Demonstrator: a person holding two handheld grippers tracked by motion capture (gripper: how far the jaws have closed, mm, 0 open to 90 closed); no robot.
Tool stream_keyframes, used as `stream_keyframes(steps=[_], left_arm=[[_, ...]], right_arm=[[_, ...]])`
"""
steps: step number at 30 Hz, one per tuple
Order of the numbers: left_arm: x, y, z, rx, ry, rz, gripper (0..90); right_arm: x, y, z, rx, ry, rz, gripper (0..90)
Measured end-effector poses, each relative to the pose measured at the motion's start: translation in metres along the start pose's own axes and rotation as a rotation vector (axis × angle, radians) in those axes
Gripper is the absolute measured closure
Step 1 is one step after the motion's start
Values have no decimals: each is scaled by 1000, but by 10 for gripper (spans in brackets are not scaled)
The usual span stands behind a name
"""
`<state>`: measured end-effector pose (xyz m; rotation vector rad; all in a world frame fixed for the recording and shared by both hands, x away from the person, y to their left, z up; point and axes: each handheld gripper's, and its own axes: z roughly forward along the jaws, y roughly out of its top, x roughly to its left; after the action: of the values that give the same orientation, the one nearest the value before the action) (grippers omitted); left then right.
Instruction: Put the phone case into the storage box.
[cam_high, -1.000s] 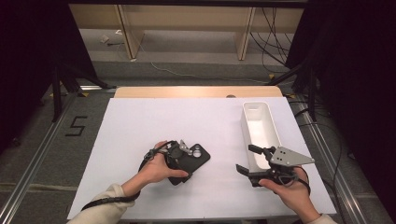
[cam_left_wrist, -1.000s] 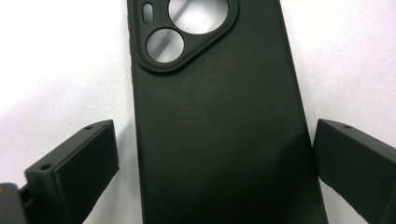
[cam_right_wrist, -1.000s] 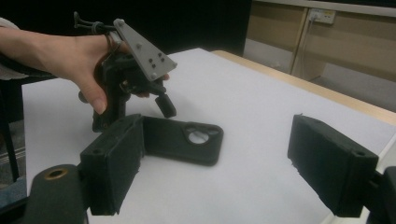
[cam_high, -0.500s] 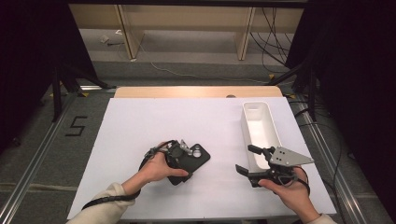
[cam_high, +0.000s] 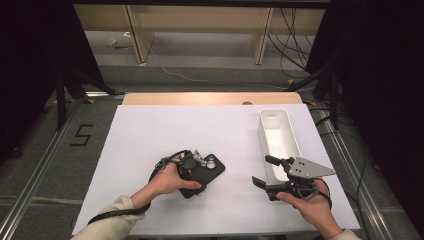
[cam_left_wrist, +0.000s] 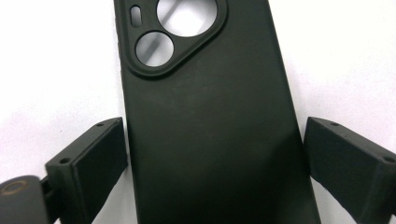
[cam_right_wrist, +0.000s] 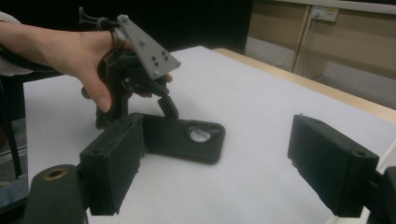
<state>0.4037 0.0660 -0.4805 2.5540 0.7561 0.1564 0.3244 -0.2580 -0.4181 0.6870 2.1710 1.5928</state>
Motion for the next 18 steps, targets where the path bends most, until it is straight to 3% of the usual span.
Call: stream_keyframes(steps=[18], left_arm=[[-1, 0, -1, -3, 9, -10, 107]], right_arm=[[0, 0, 0, 5, 3, -1, 196]])
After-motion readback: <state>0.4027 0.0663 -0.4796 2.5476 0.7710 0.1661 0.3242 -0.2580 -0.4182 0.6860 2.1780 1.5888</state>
